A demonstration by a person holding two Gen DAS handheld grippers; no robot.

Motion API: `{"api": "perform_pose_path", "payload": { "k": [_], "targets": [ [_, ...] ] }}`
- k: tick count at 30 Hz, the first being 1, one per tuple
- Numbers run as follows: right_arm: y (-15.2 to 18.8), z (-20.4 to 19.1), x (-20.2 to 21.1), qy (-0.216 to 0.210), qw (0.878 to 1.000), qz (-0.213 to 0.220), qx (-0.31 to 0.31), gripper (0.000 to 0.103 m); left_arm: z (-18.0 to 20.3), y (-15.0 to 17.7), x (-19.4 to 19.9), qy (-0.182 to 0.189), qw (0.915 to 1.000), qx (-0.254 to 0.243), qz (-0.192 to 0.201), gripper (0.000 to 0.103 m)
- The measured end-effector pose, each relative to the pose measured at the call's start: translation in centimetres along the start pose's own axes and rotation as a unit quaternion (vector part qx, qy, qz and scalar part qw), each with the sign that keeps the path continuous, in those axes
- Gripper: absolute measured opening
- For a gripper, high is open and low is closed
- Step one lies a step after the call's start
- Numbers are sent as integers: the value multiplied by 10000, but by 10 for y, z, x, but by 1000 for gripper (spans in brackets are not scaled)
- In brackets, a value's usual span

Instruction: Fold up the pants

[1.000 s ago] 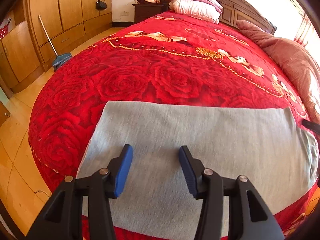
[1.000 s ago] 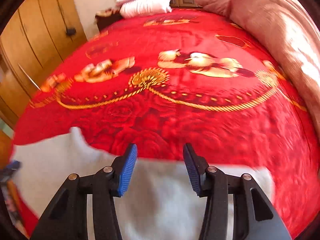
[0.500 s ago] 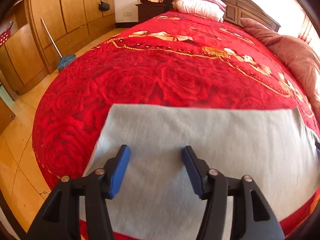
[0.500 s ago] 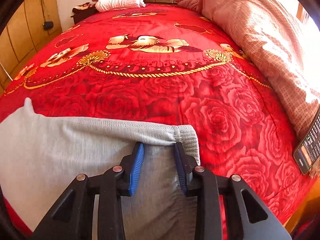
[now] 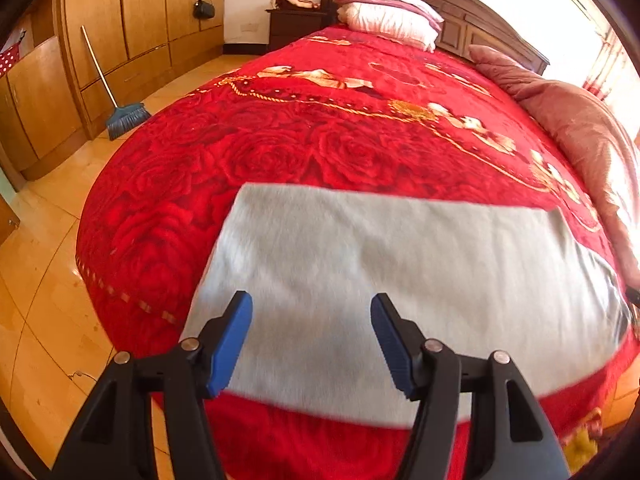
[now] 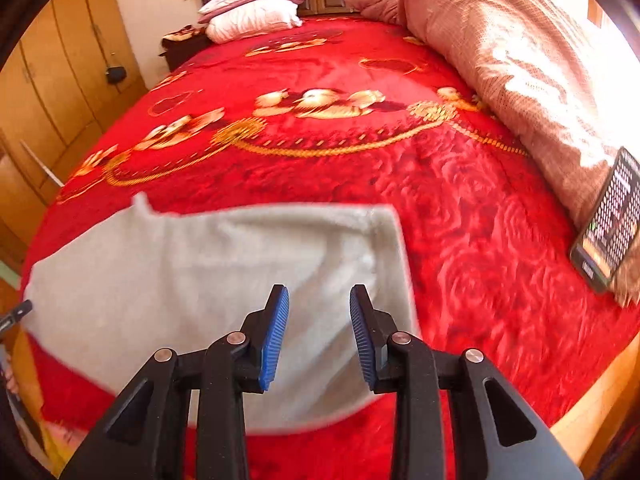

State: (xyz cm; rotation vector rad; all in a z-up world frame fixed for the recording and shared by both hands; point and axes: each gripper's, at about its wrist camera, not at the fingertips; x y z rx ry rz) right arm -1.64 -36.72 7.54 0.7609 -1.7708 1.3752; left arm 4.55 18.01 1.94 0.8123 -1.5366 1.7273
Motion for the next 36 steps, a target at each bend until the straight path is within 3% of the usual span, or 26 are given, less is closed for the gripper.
{"api": "perform_pose_path", "payload": {
  "k": [4,8,11,16,24,29,36],
  "targets": [
    [27,-13,2,-26,9998,-164,134,33,-1,16,1,37,10000,-42,-77,65],
    [53,-7,-27,194,9980,-591,140,33,-10,30,-16,-219,9992,-18,-331,67],
    [59,5,-26,-42,9988,-472,-143,34,-22,37,-18,-294,9986,121,-417,67],
    [59,-4,-11,207,9985,-500,-77,34,-44,49,1,-542,9976,315,-303,67],
    [57,-86,10,-425,9967,-432,547,34,-69,57,22,-205,9969,757,67,66],
    [55,-148,-4,-747,9893,-583,1110,34,-71,43,16,94,9957,876,286,67],
    [65,-191,-31,-889,9814,-859,1466,34,-78,35,-2,248,9942,1012,268,66]
  ]
}}
Point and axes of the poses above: each gripper's, at about its wrist camera, not at the fingertips, and x roughly against the way its jaws point, z to its right, y to its underside, and after that the axes turned 1 degree about z, right-handed
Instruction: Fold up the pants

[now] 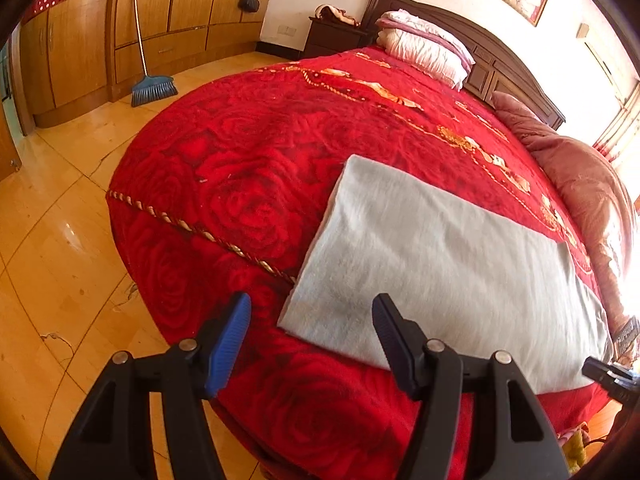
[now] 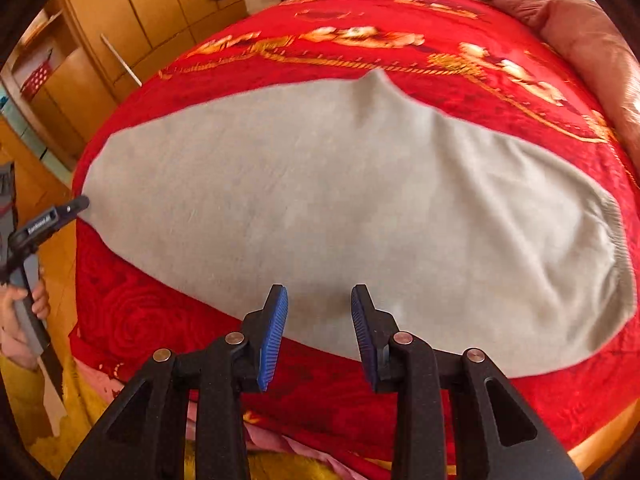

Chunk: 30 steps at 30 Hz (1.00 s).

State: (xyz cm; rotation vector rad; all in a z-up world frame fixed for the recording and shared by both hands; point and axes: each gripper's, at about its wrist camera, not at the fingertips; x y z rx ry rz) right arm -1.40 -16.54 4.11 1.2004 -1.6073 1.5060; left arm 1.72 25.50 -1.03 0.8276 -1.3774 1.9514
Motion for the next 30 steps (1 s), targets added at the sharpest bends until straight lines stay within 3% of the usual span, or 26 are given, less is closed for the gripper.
{"api": "perform_pose_path", "payload": {
  "k": [8,11,15,21,30],
  "targets": [
    [3,9,-13,-156,9996,-69,-246,40,-2,8,-15,291,9993,210,-105,66],
    [3,9,-15,-199,9995,-31,-251,45,-3,9,-15,488,9983,322,-82,44],
    [5,1,-15,-133,9999,12,-97,53,0,12,0,242,9995,167,85,15],
    [8,-12,-18,92,9996,32,246,61,-4,18,17,454,9987,197,142,14],
    [9,-10,-17,0,9998,71,173,62,7,7,6,35,9996,-198,191,15]
  ]
}}
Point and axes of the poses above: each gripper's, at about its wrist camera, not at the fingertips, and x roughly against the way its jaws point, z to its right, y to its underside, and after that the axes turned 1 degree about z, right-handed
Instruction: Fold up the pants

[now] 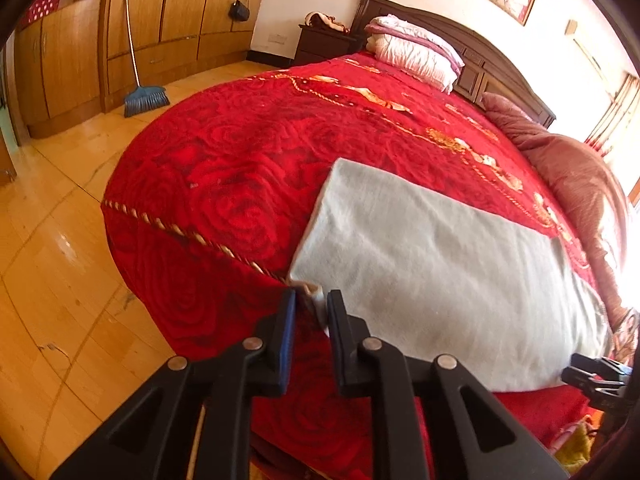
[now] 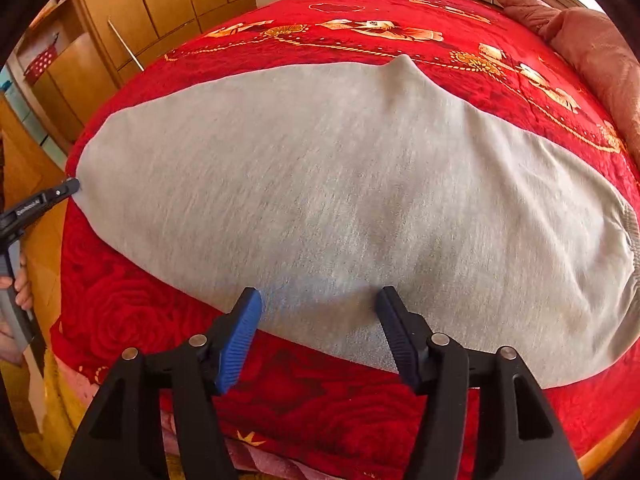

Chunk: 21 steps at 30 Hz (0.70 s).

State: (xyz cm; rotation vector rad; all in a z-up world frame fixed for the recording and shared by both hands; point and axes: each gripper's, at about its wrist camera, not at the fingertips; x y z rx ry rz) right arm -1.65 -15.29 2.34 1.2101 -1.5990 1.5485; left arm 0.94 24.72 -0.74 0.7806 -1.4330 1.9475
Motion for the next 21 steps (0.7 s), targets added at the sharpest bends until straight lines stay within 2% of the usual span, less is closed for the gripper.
{"api": "perform_pose_path", "payload": {
  "k": [2,5,7,13,20,21],
  "targets": [
    [0,1,0,-47,10000,12,-49,62,0,-2,0,-33,10000,-65,45,15],
    [0,2,0,-61,10000,25,-64,62,1,-5,3,-193,9992,-240,258,24],
    [0,1,0,-45,10000,30,-45,62,-2,-6,-2,-190,9992,-245,257,27],
    [0,1,0,-36,10000,44,-23,62,-17,2,-18,314,9991,269,-49,27],
    [0,-1,0,-15,10000,30,-12,63,-28,9,-23,582,9953,752,-168,27],
    [-1,-1,0,-23,10000,28,-27,63,-28,9,-23,617,9949,779,-180,19]
  ]
}}
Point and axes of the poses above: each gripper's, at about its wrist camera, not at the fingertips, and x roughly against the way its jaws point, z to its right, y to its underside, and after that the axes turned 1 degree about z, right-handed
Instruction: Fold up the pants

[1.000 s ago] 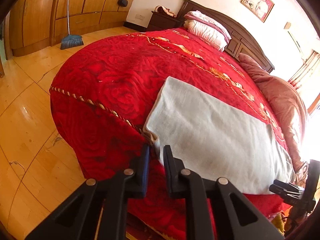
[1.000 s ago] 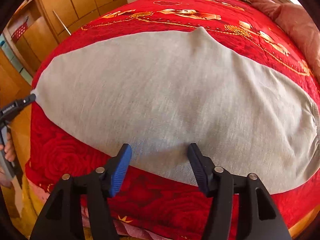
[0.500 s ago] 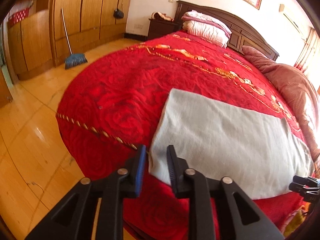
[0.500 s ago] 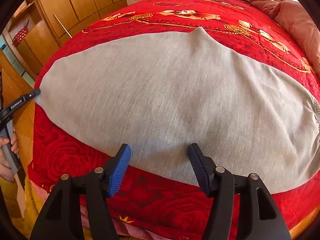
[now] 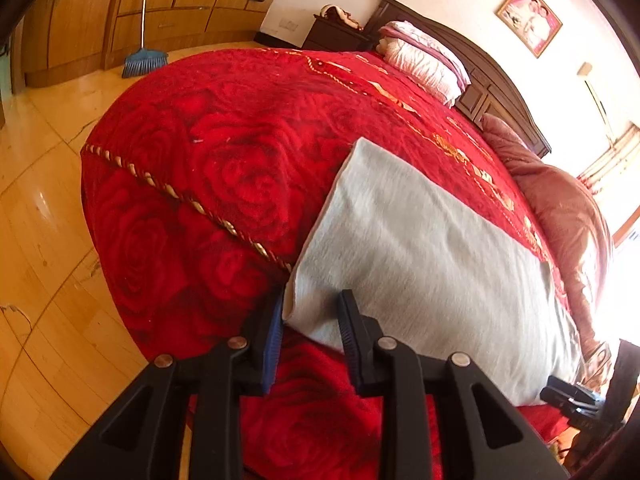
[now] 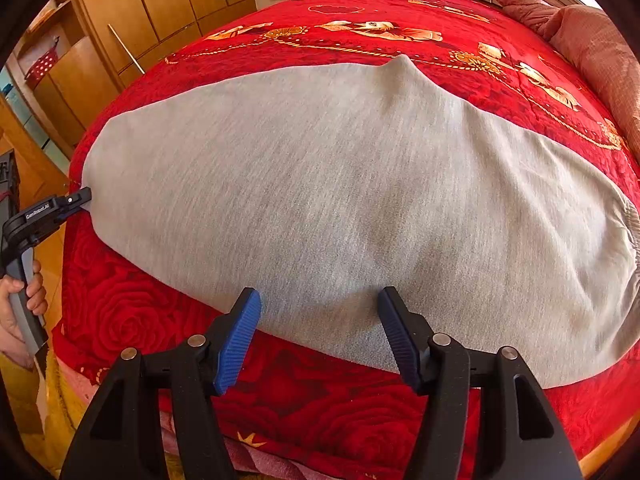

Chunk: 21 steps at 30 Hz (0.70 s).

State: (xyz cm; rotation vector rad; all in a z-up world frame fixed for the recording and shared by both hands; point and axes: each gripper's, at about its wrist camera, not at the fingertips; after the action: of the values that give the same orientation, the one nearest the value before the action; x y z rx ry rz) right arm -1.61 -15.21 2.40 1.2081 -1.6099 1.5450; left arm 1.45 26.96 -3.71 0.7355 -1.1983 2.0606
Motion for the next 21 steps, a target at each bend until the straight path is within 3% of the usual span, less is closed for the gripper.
{"api": "perform_pose_path", "payload": {
  "k": [3,12,21],
  "targets": [
    [-1,4,3,-100,9998,24,-146,63,3,-2,8,88,10000,-14,29,7],
    [3,12,16,-278,9985,134,-442,63,44,-16,63,402,9971,-433,481,6],
    [6,24,39,-245,9973,407,-558,63,140,-20,77,944,9858,-1327,404,6]
  ]
}}
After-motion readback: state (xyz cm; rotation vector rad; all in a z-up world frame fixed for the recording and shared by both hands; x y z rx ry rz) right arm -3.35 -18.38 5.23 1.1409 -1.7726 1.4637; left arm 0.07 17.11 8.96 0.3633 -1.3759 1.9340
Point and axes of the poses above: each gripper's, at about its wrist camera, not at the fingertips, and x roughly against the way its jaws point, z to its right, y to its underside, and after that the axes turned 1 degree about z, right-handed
